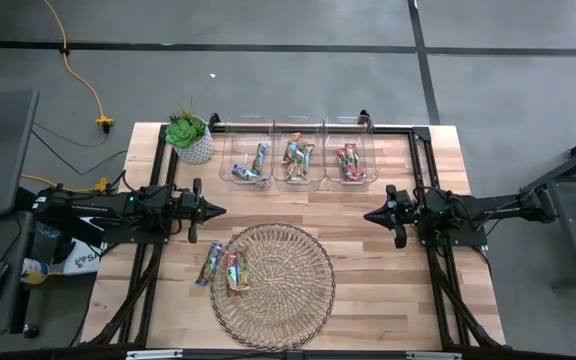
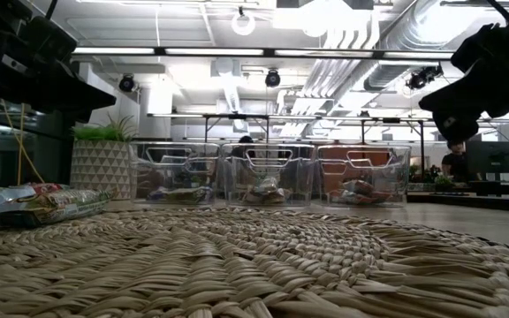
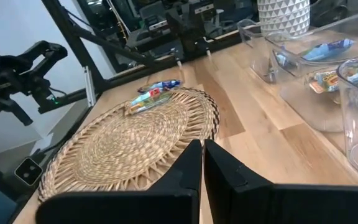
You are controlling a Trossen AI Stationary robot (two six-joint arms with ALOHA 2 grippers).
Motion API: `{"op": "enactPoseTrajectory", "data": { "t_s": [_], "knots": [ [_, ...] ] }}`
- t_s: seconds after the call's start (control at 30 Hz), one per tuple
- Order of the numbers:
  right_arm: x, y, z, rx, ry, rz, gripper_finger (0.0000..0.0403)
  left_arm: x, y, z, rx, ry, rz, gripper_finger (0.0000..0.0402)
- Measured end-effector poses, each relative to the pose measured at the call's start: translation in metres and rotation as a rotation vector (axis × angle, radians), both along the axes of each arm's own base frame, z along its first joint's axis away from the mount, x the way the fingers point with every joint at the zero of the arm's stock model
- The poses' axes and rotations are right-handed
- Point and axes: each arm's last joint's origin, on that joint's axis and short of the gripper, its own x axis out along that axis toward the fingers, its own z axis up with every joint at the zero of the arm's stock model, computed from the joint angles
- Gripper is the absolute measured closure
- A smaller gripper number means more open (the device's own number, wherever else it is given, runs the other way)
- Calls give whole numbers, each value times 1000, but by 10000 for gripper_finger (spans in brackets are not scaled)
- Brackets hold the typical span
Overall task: Pick and place Granola Bars by type
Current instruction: Put the blue granola bar into the left transparent bin
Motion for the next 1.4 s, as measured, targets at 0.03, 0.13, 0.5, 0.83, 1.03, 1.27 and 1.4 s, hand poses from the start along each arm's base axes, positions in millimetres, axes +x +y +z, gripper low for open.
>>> {"op": "enactPoseTrajectory", "data": {
  "t_s": [0.03, 0.13, 0.5, 0.83, 1.03, 1.27, 1.4],
  "knots": [
    [0, 0, 0, -6, 0, 1, 403, 0, 0, 0, 0, 0, 0, 400],
    [0, 0, 0, -56, 1, 11, 403, 0, 0, 0, 0, 0, 0, 400],
    [0, 0, -1, -217, -2, 27, 403, 0, 0, 0, 0, 0, 0, 400],
    [0, 0, -1, -403, -10, 57, 402, 0, 0, 0, 0, 0, 0, 400],
    [0, 0, -1, -403, -10, 58, 402, 0, 0, 0, 0, 0, 0, 400],
    [0, 0, -1, -403, -11, 58, 402, 0, 0, 0, 0, -1, 0, 400],
    [0, 0, 0, -403, -11, 58, 402, 0, 0, 0, 0, -4, 0, 400]
  ]
}}
